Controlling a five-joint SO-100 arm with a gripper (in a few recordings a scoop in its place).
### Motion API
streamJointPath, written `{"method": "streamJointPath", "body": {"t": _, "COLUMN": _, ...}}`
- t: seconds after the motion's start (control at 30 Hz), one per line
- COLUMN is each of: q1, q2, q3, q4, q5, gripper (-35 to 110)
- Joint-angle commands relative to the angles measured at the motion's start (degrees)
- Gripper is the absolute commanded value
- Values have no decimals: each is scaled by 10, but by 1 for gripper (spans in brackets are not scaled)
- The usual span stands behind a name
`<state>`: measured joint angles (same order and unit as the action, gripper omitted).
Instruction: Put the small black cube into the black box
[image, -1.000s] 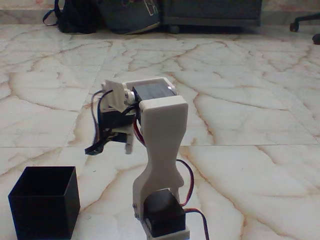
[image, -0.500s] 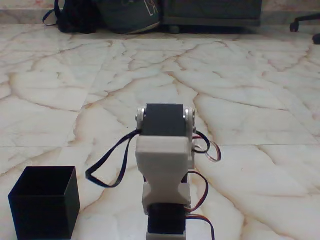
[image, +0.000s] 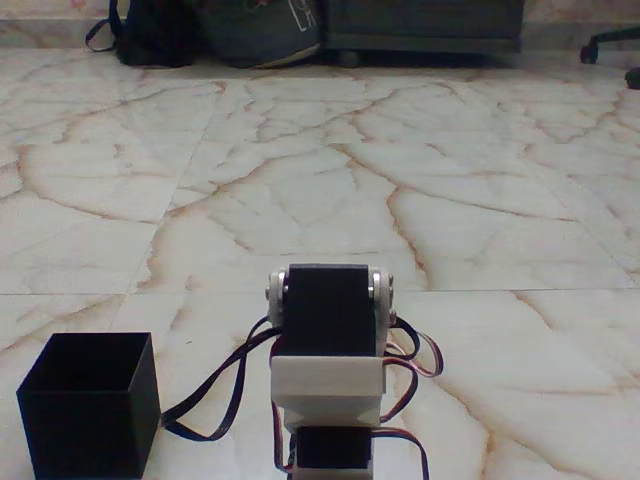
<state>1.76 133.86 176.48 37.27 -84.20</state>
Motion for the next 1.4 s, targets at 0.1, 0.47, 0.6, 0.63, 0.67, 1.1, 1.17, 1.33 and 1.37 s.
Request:
{"method": "streamJointPath", "body": {"t": 0.1, "q1": 8, "q2": 4, "q3": 1, "q4": -9, "q5": -17, "gripper": 3}}
{"method": "streamJointPath", "body": {"t": 0.47, "q1": 8, "q2": 4, "q3": 1, "q4": -9, "q5": -18, "gripper": 3}}
{"method": "streamJointPath", "body": {"t": 0.6, "q1": 8, "q2": 4, "q3": 1, "q4": -9, "q5": -18, "gripper": 3}}
{"method": "streamJointPath", "body": {"t": 0.63, "q1": 8, "q2": 4, "q3": 1, "q4": -9, "q5": -18, "gripper": 3}}
{"method": "streamJointPath", "body": {"t": 0.67, "q1": 8, "q2": 4, "q3": 1, "q4": -9, "q5": -18, "gripper": 3}}
{"method": "streamJointPath", "body": {"t": 1.1, "q1": 8, "q2": 4, "q3": 1, "q4": -9, "q5": -18, "gripper": 3}}
{"method": "streamJointPath", "body": {"t": 1.17, "q1": 8, "q2": 4, "q3": 1, "q4": -9, "q5": -18, "gripper": 3}}
{"method": "streamJointPath", "body": {"t": 1.33, "q1": 8, "q2": 4, "q3": 1, "q4": -9, "q5": -18, "gripper": 3}}
{"method": "streamJointPath", "body": {"t": 1.37, "q1": 8, "q2": 4, "q3": 1, "q4": -9, "q5": -18, "gripper": 3}}
